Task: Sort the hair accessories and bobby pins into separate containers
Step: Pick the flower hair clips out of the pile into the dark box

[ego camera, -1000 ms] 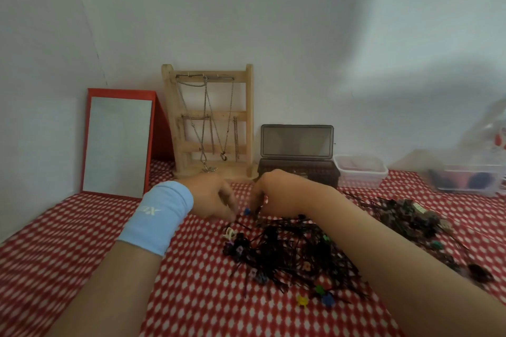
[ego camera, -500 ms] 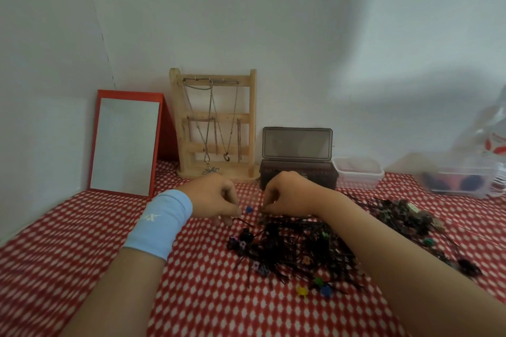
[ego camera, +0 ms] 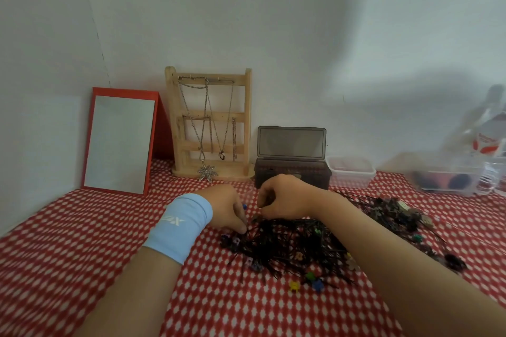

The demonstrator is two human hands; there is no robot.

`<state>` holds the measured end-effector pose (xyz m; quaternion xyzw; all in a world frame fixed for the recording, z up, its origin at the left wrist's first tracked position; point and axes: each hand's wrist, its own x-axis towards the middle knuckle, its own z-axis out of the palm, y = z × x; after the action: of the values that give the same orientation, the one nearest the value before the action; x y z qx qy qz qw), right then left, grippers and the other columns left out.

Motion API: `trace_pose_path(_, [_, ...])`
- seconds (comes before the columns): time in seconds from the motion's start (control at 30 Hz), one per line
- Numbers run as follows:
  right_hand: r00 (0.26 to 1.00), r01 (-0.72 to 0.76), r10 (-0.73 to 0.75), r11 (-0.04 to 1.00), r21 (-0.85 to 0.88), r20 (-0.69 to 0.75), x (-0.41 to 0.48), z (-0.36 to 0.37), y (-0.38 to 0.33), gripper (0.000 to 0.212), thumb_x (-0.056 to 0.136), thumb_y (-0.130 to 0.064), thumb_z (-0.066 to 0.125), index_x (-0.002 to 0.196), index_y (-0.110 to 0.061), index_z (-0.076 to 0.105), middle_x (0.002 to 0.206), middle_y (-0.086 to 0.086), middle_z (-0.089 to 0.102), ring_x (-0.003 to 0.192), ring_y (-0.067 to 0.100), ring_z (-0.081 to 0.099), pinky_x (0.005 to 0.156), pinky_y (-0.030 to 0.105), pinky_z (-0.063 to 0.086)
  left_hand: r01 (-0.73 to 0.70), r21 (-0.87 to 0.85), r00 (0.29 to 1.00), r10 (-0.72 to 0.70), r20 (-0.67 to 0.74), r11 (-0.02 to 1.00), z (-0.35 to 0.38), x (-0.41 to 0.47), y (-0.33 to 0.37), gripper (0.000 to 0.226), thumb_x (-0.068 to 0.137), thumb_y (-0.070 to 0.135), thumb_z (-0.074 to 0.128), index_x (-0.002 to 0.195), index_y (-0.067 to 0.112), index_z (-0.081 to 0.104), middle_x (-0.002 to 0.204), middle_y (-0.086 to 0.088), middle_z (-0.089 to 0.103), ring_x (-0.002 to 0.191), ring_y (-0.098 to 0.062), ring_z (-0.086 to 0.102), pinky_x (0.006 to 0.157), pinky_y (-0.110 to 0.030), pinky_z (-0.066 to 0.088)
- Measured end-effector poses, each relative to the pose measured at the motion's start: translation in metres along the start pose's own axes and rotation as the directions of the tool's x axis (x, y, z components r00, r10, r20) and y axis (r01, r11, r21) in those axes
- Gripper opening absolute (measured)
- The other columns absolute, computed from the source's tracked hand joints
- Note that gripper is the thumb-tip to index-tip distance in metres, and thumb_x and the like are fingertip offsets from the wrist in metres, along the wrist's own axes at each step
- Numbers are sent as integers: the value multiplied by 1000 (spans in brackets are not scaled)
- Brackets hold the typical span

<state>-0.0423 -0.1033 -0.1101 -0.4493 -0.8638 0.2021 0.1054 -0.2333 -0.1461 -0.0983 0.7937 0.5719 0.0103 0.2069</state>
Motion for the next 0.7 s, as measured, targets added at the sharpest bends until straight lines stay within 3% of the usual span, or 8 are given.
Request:
trace_pose_path(0.07, [1000, 23, -24, 999, -23, -20, 2, 2, -2, 15, 88, -26, 76, 101, -21, 70, 99, -10, 65, 90, 10, 62, 83, 25, 55, -1, 23, 1000, 1, 2, 1000, -1, 0, -2, 22, 84, 29, 75, 105, 23, 77, 105, 10, 72, 86, -4, 63, 78, -13, 46])
trace_pose_path(0.17, [998, 60, -59, 997, -47, 27, 6, 3, -5, 19, 96, -18, 67, 111, -27, 74, 116, -8, 67, 105, 12, 61, 95, 27, 51, -8, 39, 1000, 8, -13, 999, -3, -1, -6, 23, 84, 29, 75, 106, 25, 76, 108, 10, 71, 98, -9, 64, 86, -20, 49])
trace_pose_path(0.23, [997, 62, -57, 995, -78, 55, 7, 3, -6, 26, 99, -13, 61, 112, -28, 77, 126, -6, 67, 112, 12, 60, 102, 29, 48, -4, 25, 998, 6, -70, 1000, -6, -3, -10, 22, 83, 30, 75, 106, 27, 75, 107, 9, 70, 96, -7, 63, 78, -17, 45])
trace_pose_path(0.3, [995, 70, -60, 991, -115, 83, 8, 4, -8, 24, 99, -15, 62, 113, -26, 78, 122, -6, 70, 107, 10, 61, 100, 28, 49, 7, -41, 991, -12, -134, 999, -10, -4, -13, 19, 83, 30, 76, 102, 27, 74, 99, 6, 72, 87, -7, 67, 73, -16, 45])
trace_pose_path(0.37, [988, 93, -75, 985, -143, 132, 9, 6, -9, 22, 96, -20, 68, 115, -23, 78, 116, -7, 73, 98, 6, 62, 96, 24, 49, 5, -115, 985, -25, -171, 993, -13, -6, -15, 15, 84, 29, 75, 99, 30, 71, 90, 5, 74, 81, -7, 70, 78, -20, 48])
trace_pose_path(0.57, [995, 88, -83, 993, -83, 63, 12, 0, -2, 18, 95, -18, 68, 108, -21, 80, 111, -8, 75, 99, 6, 65, 96, 26, 52, -15, -80, 962, -7, -274, 997, -22, 1, -9, 20, 89, 26, 69, 109, 31, 73, 121, 10, 66, 112, -8, 57, 98, -25, 41])
trace_pose_path(0.7, [998, 61, -61, 998, 8, 22, 10, -19, 12, 20, 96, -18, 65, 109, -25, 78, 111, -16, 70, 98, -2, 62, 93, 18, 46, -10, -55, 955, -7, -296, 998, -37, 20, 3, 19, 90, 22, 68, 108, 28, 73, 129, 6, 62, 121, -14, 54, 105, -32, 41])
